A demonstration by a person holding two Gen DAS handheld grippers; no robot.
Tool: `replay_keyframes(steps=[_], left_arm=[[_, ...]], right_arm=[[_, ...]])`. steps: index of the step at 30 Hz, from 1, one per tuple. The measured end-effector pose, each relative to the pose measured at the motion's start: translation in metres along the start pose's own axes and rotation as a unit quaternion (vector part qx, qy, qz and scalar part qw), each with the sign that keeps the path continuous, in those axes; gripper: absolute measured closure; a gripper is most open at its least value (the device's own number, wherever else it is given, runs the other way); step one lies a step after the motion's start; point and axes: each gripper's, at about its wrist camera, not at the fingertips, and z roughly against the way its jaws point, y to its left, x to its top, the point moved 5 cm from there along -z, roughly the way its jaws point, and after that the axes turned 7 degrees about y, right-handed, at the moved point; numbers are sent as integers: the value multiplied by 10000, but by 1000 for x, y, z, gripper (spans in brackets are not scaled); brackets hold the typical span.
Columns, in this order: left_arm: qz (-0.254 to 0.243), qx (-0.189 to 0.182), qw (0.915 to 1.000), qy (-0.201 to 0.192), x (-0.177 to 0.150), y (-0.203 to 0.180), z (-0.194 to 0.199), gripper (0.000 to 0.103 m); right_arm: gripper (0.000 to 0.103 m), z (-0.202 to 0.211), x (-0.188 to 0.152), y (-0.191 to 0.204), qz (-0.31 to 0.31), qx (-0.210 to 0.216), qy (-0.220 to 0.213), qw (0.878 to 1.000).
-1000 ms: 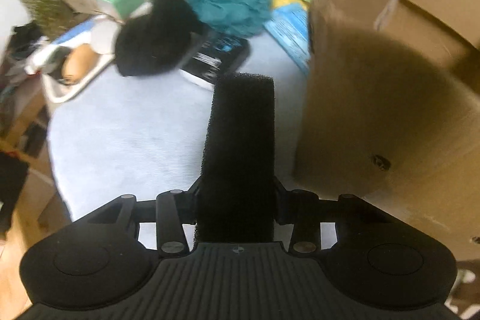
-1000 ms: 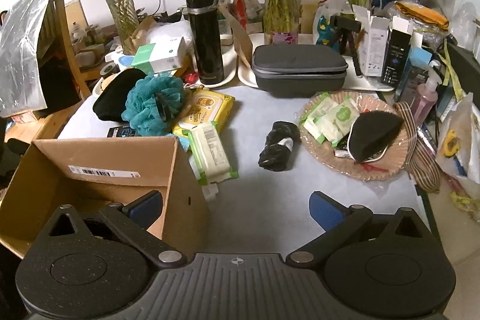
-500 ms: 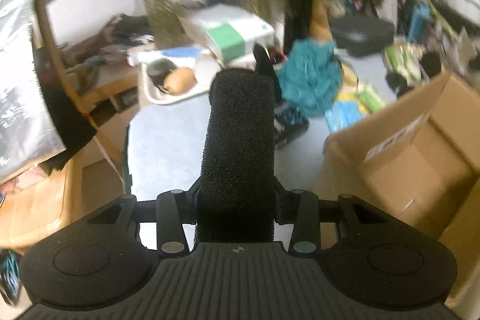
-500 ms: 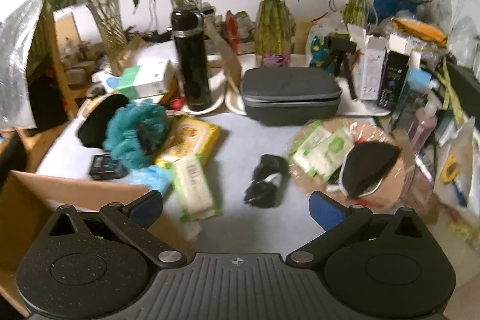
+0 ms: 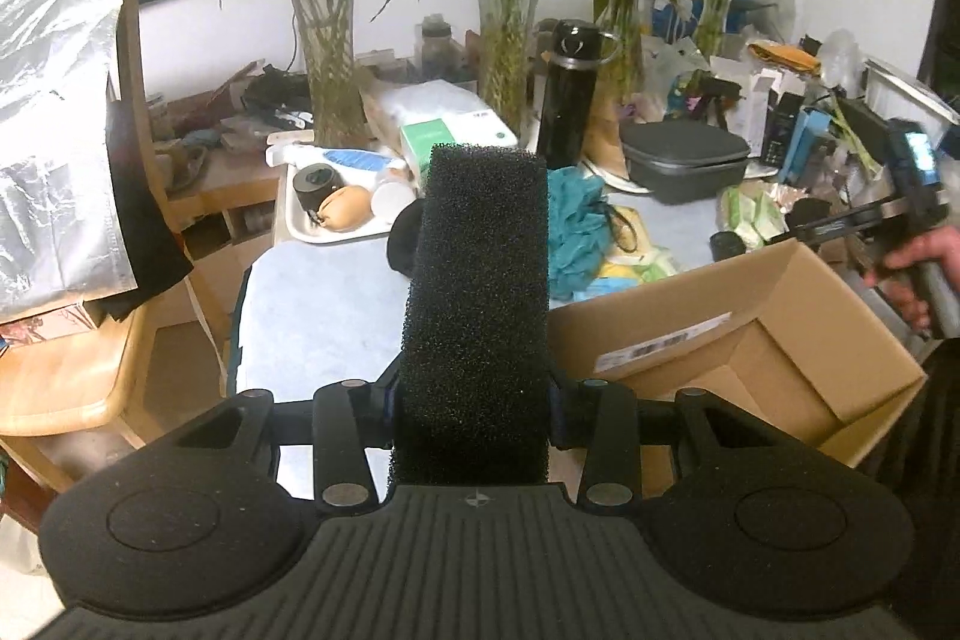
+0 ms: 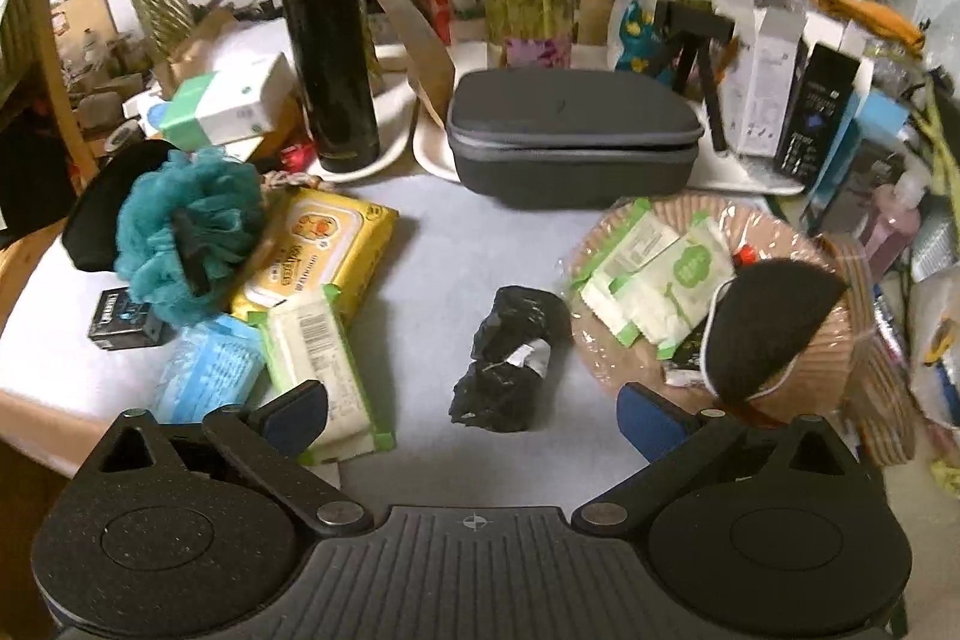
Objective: Organize soft objects
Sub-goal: 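Hold the foam strip in the left tool while the right tool grasps the black wrapped roll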
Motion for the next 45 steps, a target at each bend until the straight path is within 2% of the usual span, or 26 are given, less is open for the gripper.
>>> replay_keyframes(steps=[3,7,11,13,15,18,22,34,40,45], left_arm=[[-53,87,9999,-38,-4,-8,1,62],[120,39,9999,-14,-6,-13,0,62],[306,7,9995,28,-6,-14,-3,62],[337,-9,9994,38,-5,-16,-4,62],[354,-13,9993,78,-5,-16,-5,62],[340,40,9993,144,-6,-18,-8,62],[355,106,9990,233,-6,-19,-10,62],[399,121,9987,290,-4,-24,-9,62],[303,93,9991,277,-2,-32,-5,62],[278,70,9993,260,-1,-39,0,62]], right_arm=[[13,-24,5,-5,-84,-60,154,9998],[23,-57,9,-13,-305,-193,382,9986],[29,-87,11,-22,-582,-368,571,9960],[38,-98,13,-26,-729,-421,630,9945],[42,-106,15,-27,-817,-393,624,9939],[55,-115,15,-22,-747,-444,668,9940],[56,-116,16,-14,-573,-577,621,9948],[56,-73,24,4,-222,-317,60,9992],[56,-24,23,21,135,-209,-341,9991],[56,32,22,31,284,-12,-634,9976]])
